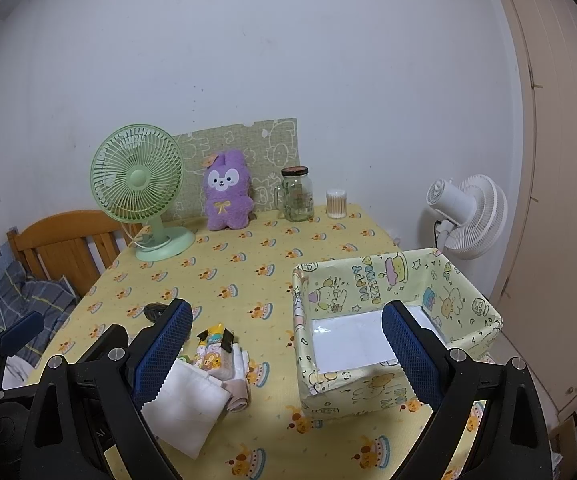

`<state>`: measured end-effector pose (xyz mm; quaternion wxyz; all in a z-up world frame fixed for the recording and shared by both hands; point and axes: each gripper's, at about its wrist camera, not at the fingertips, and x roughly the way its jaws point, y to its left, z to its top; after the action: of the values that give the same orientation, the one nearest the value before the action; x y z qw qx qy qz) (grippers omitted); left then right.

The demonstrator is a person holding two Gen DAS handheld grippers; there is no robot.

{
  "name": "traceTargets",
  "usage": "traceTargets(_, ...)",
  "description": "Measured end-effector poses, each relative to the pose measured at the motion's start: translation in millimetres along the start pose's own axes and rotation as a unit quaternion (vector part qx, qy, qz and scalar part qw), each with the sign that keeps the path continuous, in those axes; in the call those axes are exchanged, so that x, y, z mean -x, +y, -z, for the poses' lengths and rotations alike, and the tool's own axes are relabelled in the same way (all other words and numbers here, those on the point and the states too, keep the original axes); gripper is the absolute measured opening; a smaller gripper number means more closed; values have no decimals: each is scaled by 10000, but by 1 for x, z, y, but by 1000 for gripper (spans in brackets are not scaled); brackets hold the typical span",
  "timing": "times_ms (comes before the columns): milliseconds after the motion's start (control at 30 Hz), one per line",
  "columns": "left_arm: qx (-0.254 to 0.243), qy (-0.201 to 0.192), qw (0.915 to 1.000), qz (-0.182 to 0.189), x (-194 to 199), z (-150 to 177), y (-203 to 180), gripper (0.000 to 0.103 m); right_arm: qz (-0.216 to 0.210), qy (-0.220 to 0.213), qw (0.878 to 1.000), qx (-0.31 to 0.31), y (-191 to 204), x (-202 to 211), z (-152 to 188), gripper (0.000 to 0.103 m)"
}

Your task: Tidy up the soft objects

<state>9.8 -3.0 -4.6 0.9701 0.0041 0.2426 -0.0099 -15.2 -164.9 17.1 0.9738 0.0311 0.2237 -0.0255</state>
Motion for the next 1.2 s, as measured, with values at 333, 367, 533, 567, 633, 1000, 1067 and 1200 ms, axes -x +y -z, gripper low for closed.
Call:
traceTargets(333, -8, -8, 10000, -1, 2, 0, 0, 100, 0, -7, 10000, 0, 1, 1, 0, 97)
traceTargets(367, 0, 2, 10000, 2, 2, -1, 0, 100, 0, 0, 10000, 2, 1, 1, 0, 97)
traceTargets(533, 7, -4, 10000, 1, 7, -2, 2, 100, -39, 26, 10000, -48, 0, 2, 0, 97)
traceTargets(567, 11, -4, 10000, 2, 7, -2, 2, 100, -36, 24, 10000, -43, 0, 2, 0, 97)
traceTargets(633, 9, -7, 10000, 4, 7, -2, 2, 100, -32, 17, 10000, -38, 0, 2, 0, 97)
traceTargets(1000, -3, 16, 10000, -22, 8, -2, 2, 100, 32, -13, 9999, 96, 2, 2, -2, 97)
traceTargets(1067, 3, 30, 10000, -38, 9, -3, 4, 100, 56, -31, 9999, 152, 4, 3, -3, 97)
traceTargets(1200, 3, 35, 10000, -69, 10, -4, 6, 100, -26, -5, 10000, 78, 4, 2, -3, 97)
